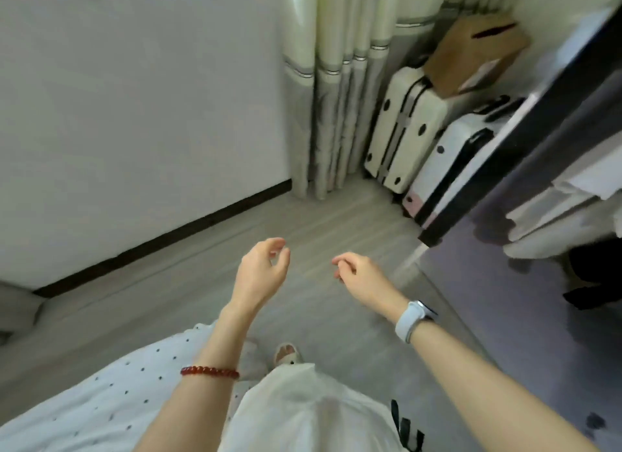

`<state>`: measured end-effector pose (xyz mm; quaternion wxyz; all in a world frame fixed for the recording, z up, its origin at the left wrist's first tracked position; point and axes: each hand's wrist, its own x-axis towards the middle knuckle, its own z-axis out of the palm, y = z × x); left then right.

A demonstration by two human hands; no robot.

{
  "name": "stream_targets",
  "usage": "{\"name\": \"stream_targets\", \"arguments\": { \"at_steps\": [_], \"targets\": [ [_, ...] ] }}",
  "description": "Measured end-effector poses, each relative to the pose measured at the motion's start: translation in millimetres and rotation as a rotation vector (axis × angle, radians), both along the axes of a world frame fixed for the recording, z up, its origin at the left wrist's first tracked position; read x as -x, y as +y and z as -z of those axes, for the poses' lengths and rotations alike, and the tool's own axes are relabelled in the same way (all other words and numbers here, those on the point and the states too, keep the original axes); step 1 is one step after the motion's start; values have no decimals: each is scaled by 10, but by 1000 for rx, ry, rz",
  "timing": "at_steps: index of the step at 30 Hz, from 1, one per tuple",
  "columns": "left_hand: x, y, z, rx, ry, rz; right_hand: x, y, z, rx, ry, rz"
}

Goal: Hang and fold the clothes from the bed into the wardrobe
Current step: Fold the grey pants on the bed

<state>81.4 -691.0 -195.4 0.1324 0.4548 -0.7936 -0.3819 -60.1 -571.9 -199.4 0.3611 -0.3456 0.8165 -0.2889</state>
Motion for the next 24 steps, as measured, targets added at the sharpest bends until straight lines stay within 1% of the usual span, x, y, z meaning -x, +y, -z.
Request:
{"name": "stream_targets", "arguments": {
  "at_steps": [1, 3, 5, 10, 11, 14, 20, 24],
  "targets": [
    [-248, -328, -11, 4, -6, -69, -173, -438, 3, -6, -8, -65],
    [-467, -667, -52, 10, -8, -126, -339, -869, -60, 8, -7, -133],
    [-864, -1062, -77, 14, 2, -252, -609, -1430, -103, 20, -19, -260],
    [-1779, -1475, -60, -5, 24, -538, -1209, -2320, -160, 9, -37, -510],
    [-1983, -1622, -76, -7, 30, -621, -1372, -2622, -155, 3, -30, -583],
    [-2311, -1891, -105, 10, 35, -746, -1671, -3183, -167, 18, -10, -727],
    [-2949, -2526, -63, 17, 8, -1060, -2419, -4398, -112, 0, -1, -1067],
    [-3109, -2989, -26, 29, 46, -1255, -2680, -5148, -83, 4, 29, -1209]
  ]
}}
